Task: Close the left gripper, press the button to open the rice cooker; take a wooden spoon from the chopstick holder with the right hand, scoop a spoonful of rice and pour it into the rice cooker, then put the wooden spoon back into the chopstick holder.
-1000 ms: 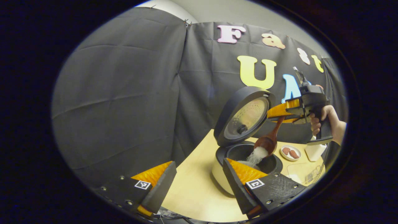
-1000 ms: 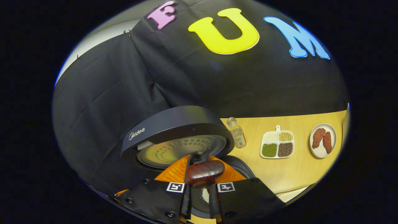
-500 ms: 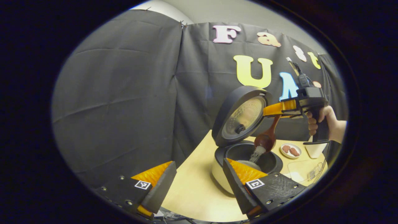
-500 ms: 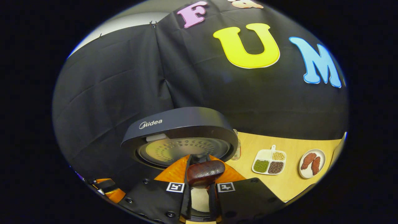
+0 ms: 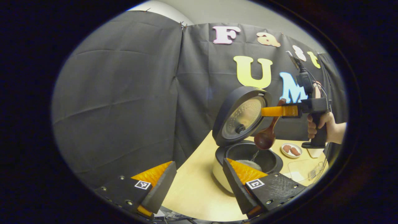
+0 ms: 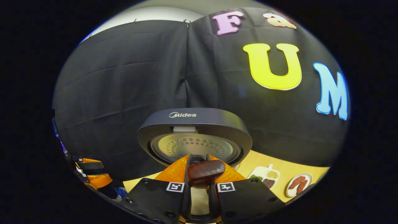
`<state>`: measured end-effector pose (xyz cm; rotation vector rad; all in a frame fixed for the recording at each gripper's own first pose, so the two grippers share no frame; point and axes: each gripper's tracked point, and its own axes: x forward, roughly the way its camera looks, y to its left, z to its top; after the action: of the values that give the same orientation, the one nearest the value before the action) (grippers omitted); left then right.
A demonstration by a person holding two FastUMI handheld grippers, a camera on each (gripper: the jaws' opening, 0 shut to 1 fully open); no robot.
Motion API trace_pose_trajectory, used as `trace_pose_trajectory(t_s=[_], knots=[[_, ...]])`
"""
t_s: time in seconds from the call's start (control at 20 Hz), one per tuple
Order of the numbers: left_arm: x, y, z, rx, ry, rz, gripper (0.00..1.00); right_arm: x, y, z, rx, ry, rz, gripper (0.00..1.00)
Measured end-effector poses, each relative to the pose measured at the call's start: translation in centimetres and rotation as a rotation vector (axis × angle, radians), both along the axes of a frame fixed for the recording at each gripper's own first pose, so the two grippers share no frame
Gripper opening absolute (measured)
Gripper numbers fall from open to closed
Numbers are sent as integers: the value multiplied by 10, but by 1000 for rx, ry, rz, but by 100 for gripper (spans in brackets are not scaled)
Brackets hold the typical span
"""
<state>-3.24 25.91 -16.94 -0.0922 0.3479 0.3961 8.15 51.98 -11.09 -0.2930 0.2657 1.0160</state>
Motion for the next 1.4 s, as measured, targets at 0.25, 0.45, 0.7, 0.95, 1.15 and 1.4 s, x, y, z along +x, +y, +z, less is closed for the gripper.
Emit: trace_pose_trajectory(t_s=[0.25,0.45,0.7,0.95,1.15,1.4], knots=[[-3,-4,2,8,1,-2,94,-6,-5,3,22,-10,-10,25],[3,-19,2,1,7,-51,95,-7,-34,39,108,24,-87,24],[37,-56,0,-26,13,-142,95,15,-107,99,304,127,-259,24],[71,-112,22,-16,-12,-238,94,49,-221,137,477,195,-460,24],[88,-159,36,4,-20,-254,94,65,-322,126,505,233,-599,24],[91,-218,51,-72,-21,-231,95,68,-438,88,530,334,-733,24]])
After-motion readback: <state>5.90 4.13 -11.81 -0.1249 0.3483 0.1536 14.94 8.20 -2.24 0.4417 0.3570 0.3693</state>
